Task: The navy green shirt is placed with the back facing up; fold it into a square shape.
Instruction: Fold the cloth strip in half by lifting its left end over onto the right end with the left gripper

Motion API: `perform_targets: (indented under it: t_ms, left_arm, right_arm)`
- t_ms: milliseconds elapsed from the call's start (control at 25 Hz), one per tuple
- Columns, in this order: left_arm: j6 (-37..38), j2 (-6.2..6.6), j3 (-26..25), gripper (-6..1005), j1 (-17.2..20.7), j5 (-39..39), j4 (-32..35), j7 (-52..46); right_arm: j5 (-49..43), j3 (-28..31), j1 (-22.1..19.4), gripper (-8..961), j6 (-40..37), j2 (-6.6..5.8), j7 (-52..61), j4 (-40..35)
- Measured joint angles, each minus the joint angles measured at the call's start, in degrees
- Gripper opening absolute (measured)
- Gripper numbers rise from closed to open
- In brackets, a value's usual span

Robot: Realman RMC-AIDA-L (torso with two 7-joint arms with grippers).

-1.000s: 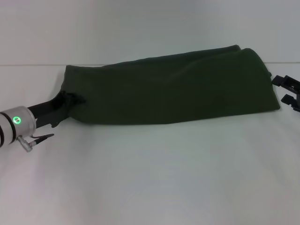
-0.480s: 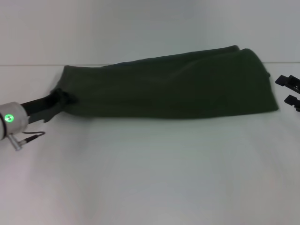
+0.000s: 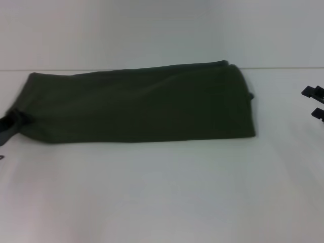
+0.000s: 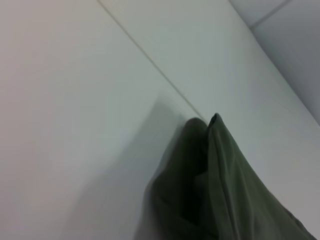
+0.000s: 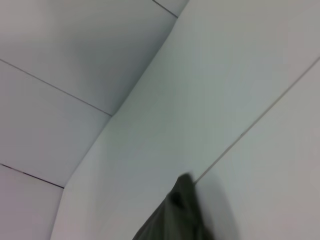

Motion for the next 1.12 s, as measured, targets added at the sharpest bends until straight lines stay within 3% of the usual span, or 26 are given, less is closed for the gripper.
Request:
perform_targets:
  t_ms: [200, 360, 640, 880, 1080, 1120]
  left_arm:
    - [-0.3, 1.09, -0.4, 53, 0.5, 0.5, 1.1, 0.0]
    - [2.6, 0.98, -0.4, 53, 0.3, 0.9, 2.5, 0.3]
    - [13.4, -0.72, -0.4, 54, -1.0, -3.1, 8.8, -0.8]
    - [22.2, -1.92, 0.4, 54, -6.4, -3.6, 12.8, -3.0]
    - [23.2, -4.34, 2.8, 54, -12.0, -3.3, 13.4, -2.4]
    - [22.3, -5.65, 3.9, 54, -13.6, -3.4, 13.4, -1.8]
  right_arm:
    - [0.0, 0.2, 0.0, 930, 0.0, 0.12, 0.0, 0.2]
    - [-0.1, 0.2, 0.2, 930, 0.0, 0.2, -0.2, 0.5]
    - [-0.3, 0.2, 0.0, 929, 0.0, 0.21, -0.4, 0.5]
    - [-0.4, -0.2, 0.2, 929, 0.0, 0.22, -0.5, 0.6]
    - [-0.4, -0.4, 0.7, 928, 0.1, 0.54, -0.6, 0.6]
    - [-0.4, -0.4, 0.7, 928, 0.2, 0.62, -0.7, 0.6]
